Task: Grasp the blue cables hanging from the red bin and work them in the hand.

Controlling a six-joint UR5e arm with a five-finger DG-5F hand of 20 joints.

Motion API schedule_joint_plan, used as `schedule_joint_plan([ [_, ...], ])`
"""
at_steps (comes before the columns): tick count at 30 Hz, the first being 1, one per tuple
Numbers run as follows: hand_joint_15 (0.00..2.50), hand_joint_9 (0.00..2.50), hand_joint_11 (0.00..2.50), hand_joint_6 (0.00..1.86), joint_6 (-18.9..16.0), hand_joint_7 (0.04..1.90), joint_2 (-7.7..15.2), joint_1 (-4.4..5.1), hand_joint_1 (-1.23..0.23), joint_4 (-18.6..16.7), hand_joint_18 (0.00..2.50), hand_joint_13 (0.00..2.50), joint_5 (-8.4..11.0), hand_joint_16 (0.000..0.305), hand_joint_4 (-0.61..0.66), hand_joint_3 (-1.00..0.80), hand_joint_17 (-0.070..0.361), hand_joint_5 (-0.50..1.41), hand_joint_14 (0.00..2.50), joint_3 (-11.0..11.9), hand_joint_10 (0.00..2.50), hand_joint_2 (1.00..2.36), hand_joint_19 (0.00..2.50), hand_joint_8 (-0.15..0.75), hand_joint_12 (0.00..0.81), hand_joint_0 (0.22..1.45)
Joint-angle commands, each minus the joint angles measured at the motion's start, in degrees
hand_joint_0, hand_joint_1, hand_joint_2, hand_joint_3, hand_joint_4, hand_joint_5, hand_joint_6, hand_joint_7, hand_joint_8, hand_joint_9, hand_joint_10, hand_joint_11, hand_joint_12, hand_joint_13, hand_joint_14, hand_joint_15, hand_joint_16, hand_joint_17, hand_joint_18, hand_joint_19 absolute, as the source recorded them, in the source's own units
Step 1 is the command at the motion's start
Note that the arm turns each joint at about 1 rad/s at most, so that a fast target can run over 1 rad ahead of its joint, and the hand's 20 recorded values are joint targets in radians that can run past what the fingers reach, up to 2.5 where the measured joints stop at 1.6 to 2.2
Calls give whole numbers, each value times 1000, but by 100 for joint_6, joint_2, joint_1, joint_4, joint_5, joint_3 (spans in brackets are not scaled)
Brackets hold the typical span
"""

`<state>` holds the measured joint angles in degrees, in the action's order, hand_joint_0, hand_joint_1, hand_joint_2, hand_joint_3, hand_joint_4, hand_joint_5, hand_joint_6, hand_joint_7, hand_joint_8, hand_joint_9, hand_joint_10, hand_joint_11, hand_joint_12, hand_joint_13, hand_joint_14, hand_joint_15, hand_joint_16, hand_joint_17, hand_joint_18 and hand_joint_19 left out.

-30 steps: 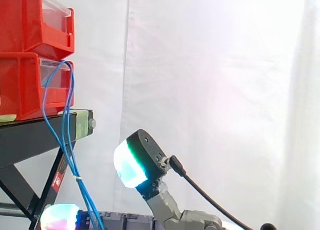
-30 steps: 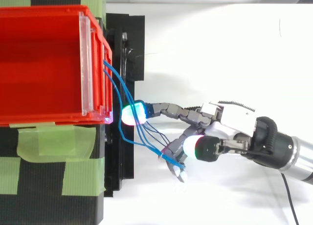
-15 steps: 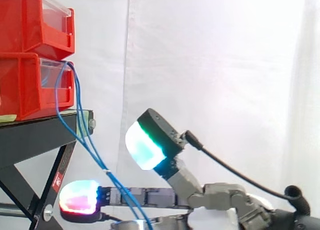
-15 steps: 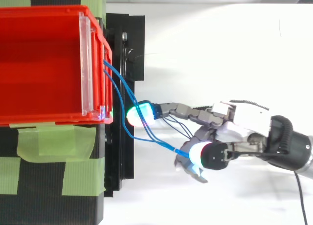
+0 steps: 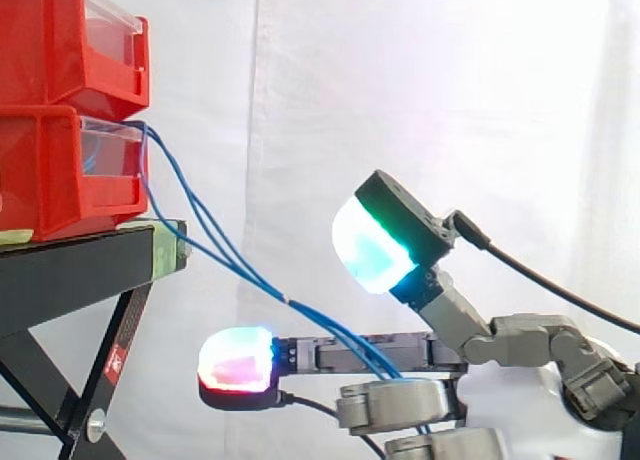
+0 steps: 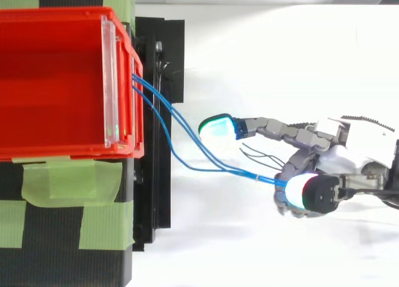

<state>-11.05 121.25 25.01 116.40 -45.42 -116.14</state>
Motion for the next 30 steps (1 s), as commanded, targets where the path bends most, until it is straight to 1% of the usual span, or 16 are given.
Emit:
schedule_joint_plan([
  [1,1508,1028,1697,4,-12,622,-84,30,-578,14,1157,1253,68,72,189,-1000,162,-249,1045,-49,847,1000,1166,293,435,776],
  [2,1477,1016,1693,4,-12,629,-137,39,-578,67,1191,1240,68,71,194,-1000,160,-234,1172,-49,1003,1000,1196,299,436,778],
  [3,1444,1005,1707,5,-12,642,-172,39,-580,84,1205,1232,68,71,194,-1000,160,-223,1283,-49,1048,1000,1202,298,435,779],
  [7,1402,910,1650,8,-12,754,-339,47,-586,383,1252,1186,130,67,210,-1000,151,-120,1644,-49,1718,1000,1300,301,439,789],
  [8,1373,902,1647,8,-12,767,-366,47,-586,418,1253,1178,138,66,216,-1000,148,-100,1694,-49,1760,1000,1316,302,433,790],
  [10,1365,862,1666,9,-12,844,-471,56,-586,550,1267,1157,182,64,232,-1000,145,-35,1822,-49,2069,1000,1347,306,432,792],
  [11,1358,857,1675,9,-12,851,-515,65,-586,603,1273,1154,191,64,234,-1000,145,-24,1852,-40,2094,1000,1355,309,437,793],
  [13,1375,834,1747,10,-20,879,-515,65,-585,647,1294,1140,209,63,238,-1000,142,13,1951,-40,2355,1000,1374,310,428,794],
  [14,1373,825,1748,10,-29,890,-515,65,-585,656,1298,1132,226,63,244,-1000,143,20,2007,-40,2415,1000,1370,310,425,794],
  [17,1351,779,1771,10,-56,929,-515,65,-586,664,1319,1110,341,61,249,-1000,138,59,2145,-40,2500,1000,1402,313,438,794],
  [18,1343,769,1842,11,-73,942,-515,65,-586,664,1328,1098,437,61,249,-1000,138,74,2221,-31,2500,1000,1412,318,433,794],
  [19,1343,757,1822,11,-91,948,-515,65,-586,682,1344,1093,490,61,254,-1000,138,77,2260,-23,2500,1000,1403,322,430,794],
  [24,1353,690,1933,11,-346,1017,-515,-14,-588,858,1395,1061,508,60,254,-1000,134,144,2442,188,2500,1000,1431,332,433,801],
  [25,1341,680,1981,11,-398,1038,-515,-32,-589,937,1402,1056,508,59,247,-1000,132,160,2485,223,2500,1000,1446,332,428,803],
  [26,1342,679,2009,11,-600,1042,-515,-58,-590,1271,1402,1055,499,59,246,-1000,133,171,2491,338,2500,1000,1445,331,428,807],
  [30,1364,679,2096,9,-890,1135,-515,-76,-602,1912,1430,1047,429,56,229,-1000,127,220,2500,487,2500,1000,1478,337,429,819],
])
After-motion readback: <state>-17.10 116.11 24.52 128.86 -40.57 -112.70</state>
